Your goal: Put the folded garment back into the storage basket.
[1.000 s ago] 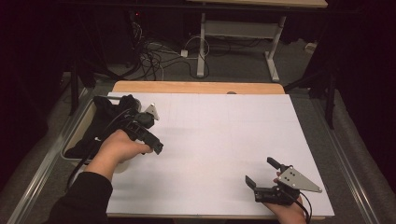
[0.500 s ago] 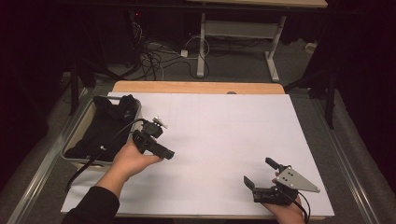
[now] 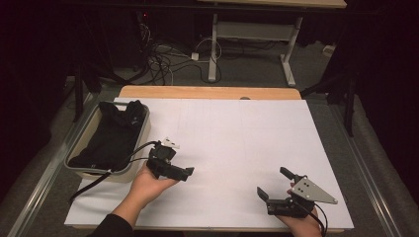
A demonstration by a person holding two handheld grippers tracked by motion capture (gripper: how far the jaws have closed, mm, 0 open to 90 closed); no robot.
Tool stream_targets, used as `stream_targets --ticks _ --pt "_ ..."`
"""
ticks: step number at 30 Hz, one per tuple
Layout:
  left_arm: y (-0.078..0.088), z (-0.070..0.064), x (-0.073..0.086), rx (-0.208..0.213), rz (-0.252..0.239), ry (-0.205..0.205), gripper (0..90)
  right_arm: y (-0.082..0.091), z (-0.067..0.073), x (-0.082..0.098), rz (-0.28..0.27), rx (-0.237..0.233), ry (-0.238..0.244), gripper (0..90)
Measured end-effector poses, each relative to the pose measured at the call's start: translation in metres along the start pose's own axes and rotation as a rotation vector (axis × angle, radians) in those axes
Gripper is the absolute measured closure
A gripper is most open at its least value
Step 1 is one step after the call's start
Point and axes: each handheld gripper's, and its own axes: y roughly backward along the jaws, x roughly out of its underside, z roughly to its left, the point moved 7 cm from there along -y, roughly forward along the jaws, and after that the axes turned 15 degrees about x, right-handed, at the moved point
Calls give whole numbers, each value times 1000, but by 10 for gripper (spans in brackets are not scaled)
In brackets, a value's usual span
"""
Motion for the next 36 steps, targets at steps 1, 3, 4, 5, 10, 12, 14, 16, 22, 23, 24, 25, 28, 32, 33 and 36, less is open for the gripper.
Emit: stream_targets --ticks 1,3,4,5,10,12,14,16,22,23,24,25,28,32,33,36 --pt "-1 0 3 10 -31 -11 0 0 0 0 1 -1 -4 6" --pt "-1 -1 5 21 -66 -22 0 0 1 0 1 -3 -8 4" --pt "-1 -1 5 21 -66 -22 0 0 1 0 1 -3 -8 4" --pt "-2 -2 9 30 -98 -39 0 0 1 1 0 -5 -8 4" --pt "-4 0 17 38 -150 -54 0 0 2 1 -3 -4 -9 3" --pt "-4 2 21 40 -177 -59 0 -1 2 3 -2 -8 -5 3" --pt "-4 3 24 39 -204 -69 0 -2 3 3 -1 -7 -6 3" --pt "-3 3 27 44 -239 -90 0 -2 4 4 -1 -8 -6 3" --pt "2 2 35 53 -317 -134 0 -3 4 5 -14 -4 -28 3" --pt "6 0 34 55 -361 -158 0 -3 3 5 -17 0 -37 2" --pt "6 0 34 55 -361 -158 0 -3 2 6 -17 4 -39 2" --pt "8 -2 35 60 -379 -177 0 -3 1 6 -16 11 -44 2" --pt "10 -3 36 71 -409 -194 0 -4 0 6 -18 16 -54 2" --pt "15 -8 40 85 -460 -234 0 -5 0 7 -17 38 -55 2" --pt "16 -9 40 83 -471 -245 0 -5 0 7 -16 43 -58 2" --pt "17 -10 40 92 -477 -251 0 -5 0 7 -16 56 -65 2"
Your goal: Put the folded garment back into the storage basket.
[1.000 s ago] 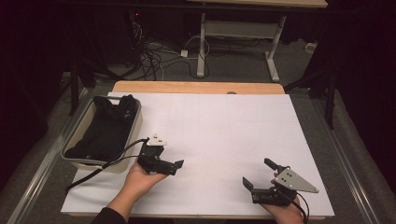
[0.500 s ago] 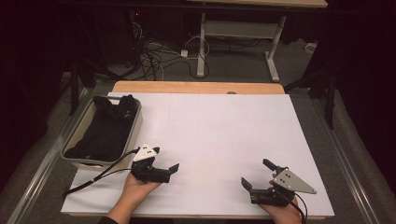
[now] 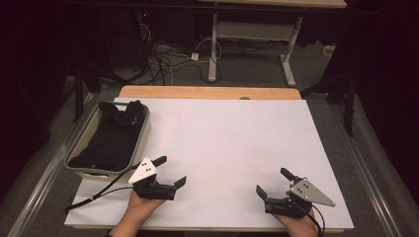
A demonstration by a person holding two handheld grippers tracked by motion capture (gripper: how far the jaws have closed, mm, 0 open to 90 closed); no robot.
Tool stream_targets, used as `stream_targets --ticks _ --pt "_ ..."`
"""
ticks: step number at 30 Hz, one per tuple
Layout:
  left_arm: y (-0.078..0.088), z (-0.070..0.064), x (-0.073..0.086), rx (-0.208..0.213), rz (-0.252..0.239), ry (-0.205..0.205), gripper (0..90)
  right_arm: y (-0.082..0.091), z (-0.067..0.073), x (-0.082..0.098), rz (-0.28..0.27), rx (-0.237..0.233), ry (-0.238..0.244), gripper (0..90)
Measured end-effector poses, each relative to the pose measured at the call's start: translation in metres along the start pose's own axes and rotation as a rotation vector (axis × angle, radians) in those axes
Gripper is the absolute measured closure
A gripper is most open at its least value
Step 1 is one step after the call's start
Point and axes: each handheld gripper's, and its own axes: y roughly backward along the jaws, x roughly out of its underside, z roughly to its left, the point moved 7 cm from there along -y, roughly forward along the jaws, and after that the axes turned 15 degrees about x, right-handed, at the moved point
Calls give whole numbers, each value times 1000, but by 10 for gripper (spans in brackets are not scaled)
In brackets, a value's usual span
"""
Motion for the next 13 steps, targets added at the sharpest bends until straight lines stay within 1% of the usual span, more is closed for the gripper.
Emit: stream_targets --ticks 1,4,5,7,13 --pt "1 0 0 1 -11 0 0 0 0 0 0 3 0 2" --pt "2 0 0 2 -16 3 0 3 1 1 1 3 10 2" --pt "3 0 -1 2 -30 8 0 4 1 1 -2 3 13 2" --pt "4 0 -1 1 -39 10 0 6 2 1 -5 -2 13 2" --pt "5 -1 -2 -5 -49 0 0 9 0 1 -14 -12 15 2"
